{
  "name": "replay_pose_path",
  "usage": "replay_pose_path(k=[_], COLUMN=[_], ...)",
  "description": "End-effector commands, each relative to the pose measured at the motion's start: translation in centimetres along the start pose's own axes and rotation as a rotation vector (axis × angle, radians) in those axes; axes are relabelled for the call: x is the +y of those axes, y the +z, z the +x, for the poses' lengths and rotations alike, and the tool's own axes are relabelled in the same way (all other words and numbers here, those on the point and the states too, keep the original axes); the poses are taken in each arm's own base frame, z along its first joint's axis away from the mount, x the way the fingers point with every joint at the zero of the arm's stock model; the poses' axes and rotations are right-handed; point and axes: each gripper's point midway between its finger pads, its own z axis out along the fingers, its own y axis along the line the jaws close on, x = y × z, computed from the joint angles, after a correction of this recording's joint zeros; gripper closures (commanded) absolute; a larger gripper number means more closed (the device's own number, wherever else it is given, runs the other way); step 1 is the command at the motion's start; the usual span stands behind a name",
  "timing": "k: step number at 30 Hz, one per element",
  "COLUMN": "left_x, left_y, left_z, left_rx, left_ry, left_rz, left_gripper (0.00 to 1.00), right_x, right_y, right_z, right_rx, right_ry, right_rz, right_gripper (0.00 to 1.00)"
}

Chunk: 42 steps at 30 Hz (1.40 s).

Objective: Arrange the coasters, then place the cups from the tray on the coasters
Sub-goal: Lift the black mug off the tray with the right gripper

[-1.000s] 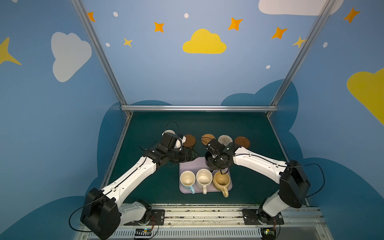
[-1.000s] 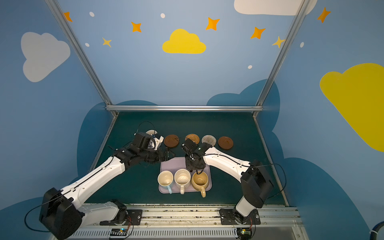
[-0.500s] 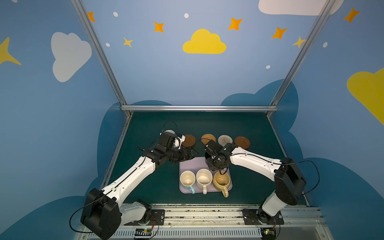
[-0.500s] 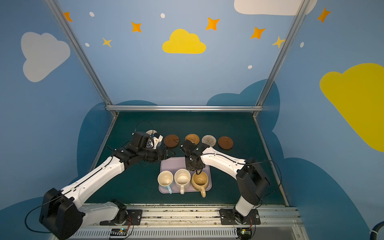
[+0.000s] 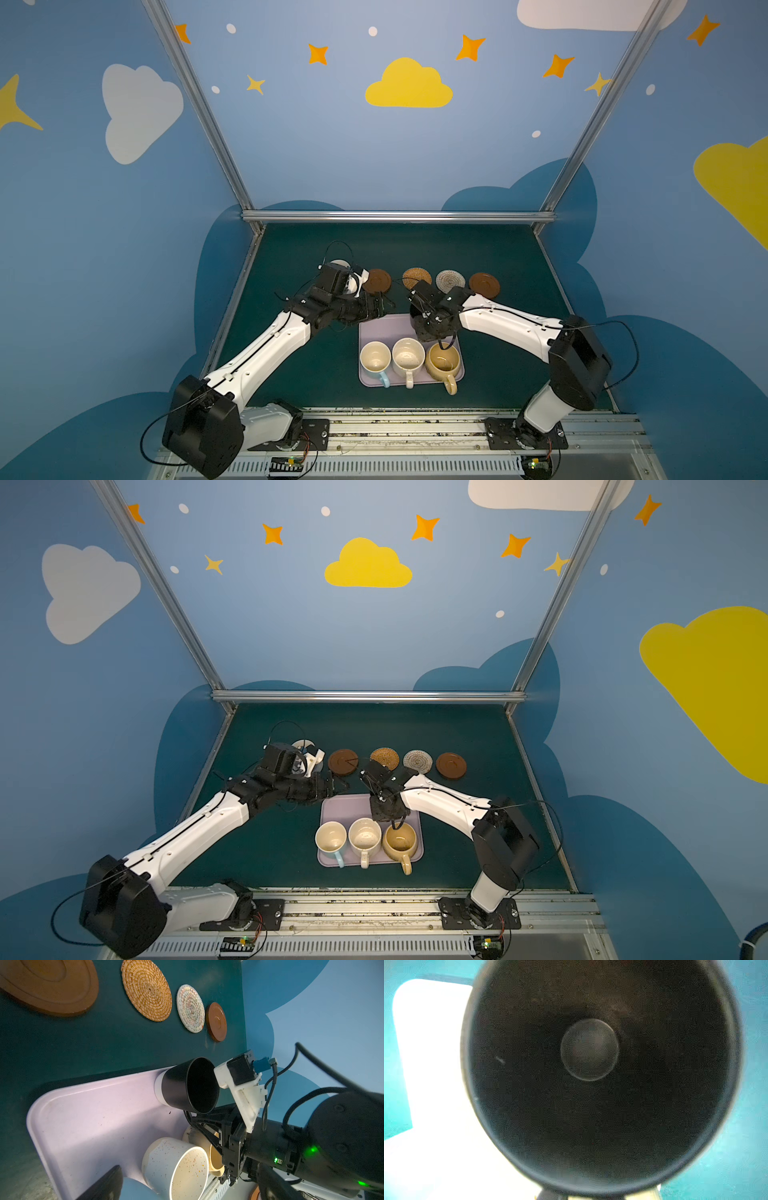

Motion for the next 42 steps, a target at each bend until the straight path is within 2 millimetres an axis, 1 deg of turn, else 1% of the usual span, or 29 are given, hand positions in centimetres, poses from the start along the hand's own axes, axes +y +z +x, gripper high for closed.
replay_pose_path(k=[1,5,8,12,26,31,35,38,40,42], left_x=[0.2,0.3,0.0,0.5,0.1,0.1,-0.7,-0.8,-0.7,-0.6], left_y=[0.2,0.2,0.5,0.2,-1.1,-1.6,-2.8,-3.8,-4.3,-4.6], left_z=[0.2,-0.1,-0.3,-0.5,-1.4,-1.8,-2.9,-4.0,-4.6,-5.1], left_rx=[0.007,-0.004,0.002,-0.014,-0.063,-0.092,-0.139,-0.192,-0.207,-0.212], left_ry=[0.005,-0.022,-0.084,-0.079,-0.066,-0.067,-0.056,-0.050,-0.055,-0.066], left_rz=[0.012,0.028,0.115,0.081,0.083,0.076,0.111,0.097,0.093,0.098], left_gripper=[0.01,0.01,0.01,0.01,0.01,0.01,0.01,0.00,0.01,0.01], right_x=[0.1,0.0,0.0,0.0,0.5,1.1,1.9,2.9,3.5,4.2], right_y=[-1.2,-2.2,-2.7,-3.6,-6.2,-7.3,-7.8,-8.2,-8.4,-8.8], right_z=[-1.6,-2.1,-2.3,-2.4,-3.8,-4.7,-5.5,-6.5,-7.1,-8.1], right_rx=[-0.060,-0.083,-0.091,-0.107,-0.155,-0.181,-0.177,-0.183,-0.183,-0.194], right_ry=[-0.007,-0.012,-0.019,-0.020,-0.017,-0.020,-0.023,-0.027,-0.032,-0.032], right_rz=[0.011,0.009,0.009,0.004,-0.011,-0.020,-0.035,-0.059,-0.065,-0.075], right_gripper=[1.00,1.00,1.00,1.00,1.00,1.00,1.00,1.00,1.00,1.00])
